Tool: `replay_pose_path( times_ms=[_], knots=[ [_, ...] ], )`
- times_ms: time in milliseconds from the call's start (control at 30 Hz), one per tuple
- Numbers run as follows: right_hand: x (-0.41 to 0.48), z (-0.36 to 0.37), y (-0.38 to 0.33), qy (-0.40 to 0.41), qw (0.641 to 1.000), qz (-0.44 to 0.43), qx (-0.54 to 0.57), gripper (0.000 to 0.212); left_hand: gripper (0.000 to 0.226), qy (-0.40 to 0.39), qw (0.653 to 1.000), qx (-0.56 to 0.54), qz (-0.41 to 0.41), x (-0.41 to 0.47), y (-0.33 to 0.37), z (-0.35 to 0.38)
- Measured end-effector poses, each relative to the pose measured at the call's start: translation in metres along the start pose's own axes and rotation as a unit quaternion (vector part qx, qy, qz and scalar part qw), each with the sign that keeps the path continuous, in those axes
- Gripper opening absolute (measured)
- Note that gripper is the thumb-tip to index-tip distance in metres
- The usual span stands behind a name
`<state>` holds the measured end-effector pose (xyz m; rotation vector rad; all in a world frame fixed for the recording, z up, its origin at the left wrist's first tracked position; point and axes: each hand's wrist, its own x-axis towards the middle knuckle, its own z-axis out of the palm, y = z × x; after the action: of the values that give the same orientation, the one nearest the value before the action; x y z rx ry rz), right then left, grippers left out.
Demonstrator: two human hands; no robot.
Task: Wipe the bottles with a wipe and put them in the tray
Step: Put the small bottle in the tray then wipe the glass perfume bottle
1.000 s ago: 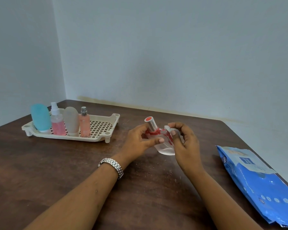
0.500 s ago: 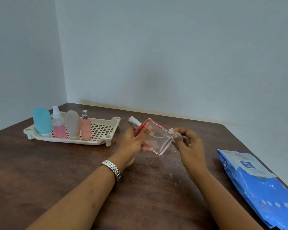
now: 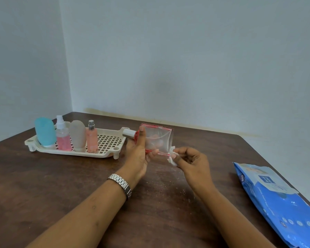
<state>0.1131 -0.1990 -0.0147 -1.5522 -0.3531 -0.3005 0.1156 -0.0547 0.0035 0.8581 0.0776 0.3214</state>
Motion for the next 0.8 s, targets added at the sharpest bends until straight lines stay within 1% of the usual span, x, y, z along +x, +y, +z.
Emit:
replay_pose_path(
  times_ms=[33, 100, 133, 200, 267, 367, 433, 500, 600, 633, 700, 767, 800],
  knots=[
    [0.000, 0.000, -0.002, 0.003, 1.000, -0.019, -0.019, 0.016, 0.051, -0.001, 1.000, 0.004, 0.000, 0.000, 0.000, -0.001],
    [0.000, -0.001, -0.010, 0.036, 0.994, -0.079, -0.067, 0.015, 0.050, -0.019, 1.000, 0.023, -0.008, -0.003, -0.001, 0.000],
    [0.001, -0.004, -0.014, 0.055, 0.985, -0.118, -0.109, 0.014, 0.049, -0.031, 0.999, 0.038, -0.018, -0.006, -0.003, 0.001],
    [0.004, -0.011, -0.017, 0.083, 0.954, -0.193, -0.214, 0.014, 0.052, -0.056, 0.995, 0.068, -0.042, -0.013, -0.008, 0.006],
    [0.008, -0.017, -0.016, 0.114, 0.929, -0.216, -0.278, 0.015, 0.054, -0.081, 0.991, 0.095, -0.056, -0.020, -0.014, 0.013],
    [0.008, -0.018, -0.014, 0.152, 0.912, -0.229, -0.304, 0.017, 0.039, -0.113, 0.982, 0.144, -0.037, -0.031, -0.024, 0.020],
    [0.003, -0.014, -0.016, 0.142, 0.899, -0.262, -0.322, 0.021, 0.030, -0.113, 0.982, 0.149, -0.029, -0.035, -0.028, 0.022],
    [-0.002, -0.004, -0.015, 0.105, 0.873, -0.313, -0.360, 0.028, 0.032, -0.103, 0.985, 0.139, -0.021, -0.035, -0.027, 0.024],
    [-0.008, 0.014, -0.010, 0.037, 0.819, -0.377, -0.430, 0.036, 0.037, -0.052, 0.993, 0.105, -0.025, -0.031, -0.018, 0.024],
    [-0.009, 0.018, -0.009, 0.021, 0.809, -0.387, -0.442, 0.039, 0.039, -0.033, 0.995, 0.092, -0.027, -0.029, -0.014, 0.023],
    [-0.009, 0.018, -0.007, -0.008, 0.788, -0.410, -0.460, 0.039, 0.039, -0.009, 0.997, 0.072, -0.024, -0.026, -0.008, 0.020],
    [-0.008, 0.011, -0.006, -0.025, 0.780, -0.413, -0.469, 0.038, 0.031, -0.004, 0.998, 0.062, -0.014, -0.026, -0.004, 0.020],
    [-0.006, 0.007, -0.006, -0.020, 0.787, -0.401, -0.468, 0.038, 0.027, -0.008, 0.998, 0.064, -0.009, -0.027, -0.002, 0.021]
  ],
)
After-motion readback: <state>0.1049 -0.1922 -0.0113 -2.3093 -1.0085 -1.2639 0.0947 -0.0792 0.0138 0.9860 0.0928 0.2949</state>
